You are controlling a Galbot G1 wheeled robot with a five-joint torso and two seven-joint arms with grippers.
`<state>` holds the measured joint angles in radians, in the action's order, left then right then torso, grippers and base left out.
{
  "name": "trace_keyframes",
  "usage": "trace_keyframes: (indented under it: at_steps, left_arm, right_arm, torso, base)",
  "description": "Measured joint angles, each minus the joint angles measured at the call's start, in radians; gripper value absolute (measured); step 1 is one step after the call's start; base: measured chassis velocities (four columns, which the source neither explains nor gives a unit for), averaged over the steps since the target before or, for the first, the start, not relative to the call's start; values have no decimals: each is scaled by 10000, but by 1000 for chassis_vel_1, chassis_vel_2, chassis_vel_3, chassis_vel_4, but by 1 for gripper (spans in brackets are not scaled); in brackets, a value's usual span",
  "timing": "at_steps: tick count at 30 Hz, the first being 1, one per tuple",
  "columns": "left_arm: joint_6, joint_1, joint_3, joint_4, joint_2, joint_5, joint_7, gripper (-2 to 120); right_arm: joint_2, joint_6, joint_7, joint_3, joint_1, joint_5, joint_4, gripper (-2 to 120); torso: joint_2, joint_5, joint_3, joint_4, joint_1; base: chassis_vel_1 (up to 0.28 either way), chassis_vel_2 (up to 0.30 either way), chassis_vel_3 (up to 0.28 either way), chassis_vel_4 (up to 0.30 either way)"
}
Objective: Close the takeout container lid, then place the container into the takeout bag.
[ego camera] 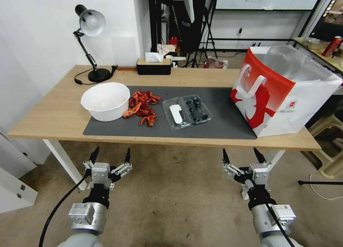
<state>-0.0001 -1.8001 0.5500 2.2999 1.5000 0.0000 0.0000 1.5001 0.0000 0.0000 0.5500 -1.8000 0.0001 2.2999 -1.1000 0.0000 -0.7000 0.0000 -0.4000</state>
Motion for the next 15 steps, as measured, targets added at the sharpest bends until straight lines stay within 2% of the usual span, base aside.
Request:
trace_keyframes:
  at_steps: [15]
  left_arm:
    - [0, 0, 0, 0, 0, 0, 0, 100]
  right_arm:
    - [0, 0, 0, 0, 0, -1, 0, 100]
  torso:
    - [0, -1, 0, 0, 0]
  base:
    - [0, 0, 0, 0]
